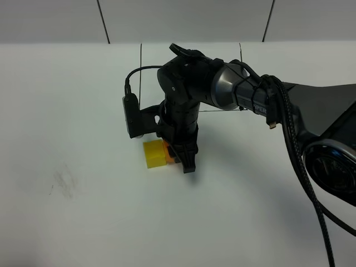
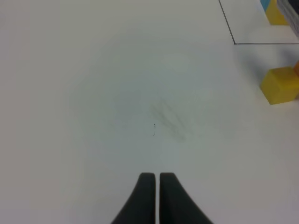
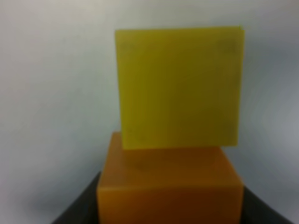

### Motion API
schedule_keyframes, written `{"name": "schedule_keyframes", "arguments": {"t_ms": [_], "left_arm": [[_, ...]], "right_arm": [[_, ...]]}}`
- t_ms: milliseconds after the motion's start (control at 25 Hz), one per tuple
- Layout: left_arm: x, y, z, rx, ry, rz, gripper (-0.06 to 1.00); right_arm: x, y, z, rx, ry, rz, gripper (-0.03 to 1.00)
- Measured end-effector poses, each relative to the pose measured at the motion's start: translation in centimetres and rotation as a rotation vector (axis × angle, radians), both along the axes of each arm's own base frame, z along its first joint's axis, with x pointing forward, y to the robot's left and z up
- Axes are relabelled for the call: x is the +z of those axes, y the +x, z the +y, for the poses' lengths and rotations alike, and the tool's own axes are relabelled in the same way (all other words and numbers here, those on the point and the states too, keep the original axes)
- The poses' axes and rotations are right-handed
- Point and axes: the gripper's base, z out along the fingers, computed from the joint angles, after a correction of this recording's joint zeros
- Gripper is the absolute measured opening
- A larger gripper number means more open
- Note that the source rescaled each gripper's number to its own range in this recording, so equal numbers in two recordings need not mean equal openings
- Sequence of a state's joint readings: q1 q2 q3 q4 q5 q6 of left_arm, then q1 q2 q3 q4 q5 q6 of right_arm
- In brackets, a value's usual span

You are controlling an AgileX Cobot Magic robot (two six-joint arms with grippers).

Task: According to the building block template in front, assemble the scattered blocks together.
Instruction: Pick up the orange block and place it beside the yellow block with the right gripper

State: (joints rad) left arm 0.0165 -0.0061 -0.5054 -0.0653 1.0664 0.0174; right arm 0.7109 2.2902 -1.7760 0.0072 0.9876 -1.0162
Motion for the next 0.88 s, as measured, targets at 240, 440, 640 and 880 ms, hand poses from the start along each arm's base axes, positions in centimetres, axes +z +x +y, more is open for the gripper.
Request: {"name": "schedule_keyframes", "arguments": {"t_ms": [240,440,640,880], "left_arm": [[0.0,0.0,0.0,0.0,0.0,0.0,0.0],[0.0,0.0,0.0,0.0,0.0,0.0,0.0],[0.0,0.0,0.0,0.0,0.0,0.0,0.0],[0.0,0.0,0.0,0.0,0.0,0.0,0.0]], "right_arm": [[-0.8,0.2,0.2,0.005,-0.004,0.008,0.46],[-1.6,0.2,0.2,0.014,-0.014,0.016,0.46],[-1.9,0.4,0.4,0.036,-0.019,0.018,0.46],[-1.9,0.5,0.5,0.061,-0.014,0.011,0.46]]}}
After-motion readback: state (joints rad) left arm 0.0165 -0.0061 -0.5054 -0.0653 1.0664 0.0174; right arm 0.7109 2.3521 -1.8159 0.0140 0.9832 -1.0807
